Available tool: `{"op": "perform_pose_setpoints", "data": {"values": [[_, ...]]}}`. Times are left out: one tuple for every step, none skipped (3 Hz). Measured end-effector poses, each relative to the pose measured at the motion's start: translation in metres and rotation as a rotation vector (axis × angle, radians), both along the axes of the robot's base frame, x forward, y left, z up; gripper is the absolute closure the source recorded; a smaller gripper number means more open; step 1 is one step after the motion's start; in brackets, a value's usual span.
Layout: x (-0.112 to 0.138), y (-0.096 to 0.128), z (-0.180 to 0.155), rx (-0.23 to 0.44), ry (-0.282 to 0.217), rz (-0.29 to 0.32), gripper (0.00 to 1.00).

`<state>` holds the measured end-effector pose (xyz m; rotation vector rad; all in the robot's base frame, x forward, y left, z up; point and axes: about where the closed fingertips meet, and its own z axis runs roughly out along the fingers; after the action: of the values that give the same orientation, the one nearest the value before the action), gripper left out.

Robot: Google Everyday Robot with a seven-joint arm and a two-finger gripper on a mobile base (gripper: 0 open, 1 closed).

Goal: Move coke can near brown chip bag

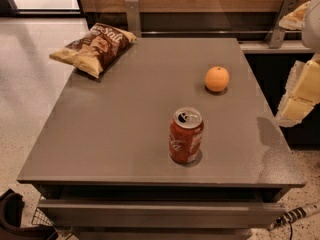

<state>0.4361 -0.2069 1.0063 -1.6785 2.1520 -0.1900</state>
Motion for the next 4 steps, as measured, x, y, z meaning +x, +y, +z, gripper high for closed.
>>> {"op": "perform_pose_setpoints", "data": {"values": [[0.0,0.0,0.0,0.0,0.0,0.0,0.0],[-0.003,0.007,-0.005,0.061,-0.003,0.027,0.0],[-0.003,0.008,-0.036,0.245,-0.026,0.102,0.0],[-0.006,0.02,-0.051,0.406,-0.039,0.174,0.0]]}}
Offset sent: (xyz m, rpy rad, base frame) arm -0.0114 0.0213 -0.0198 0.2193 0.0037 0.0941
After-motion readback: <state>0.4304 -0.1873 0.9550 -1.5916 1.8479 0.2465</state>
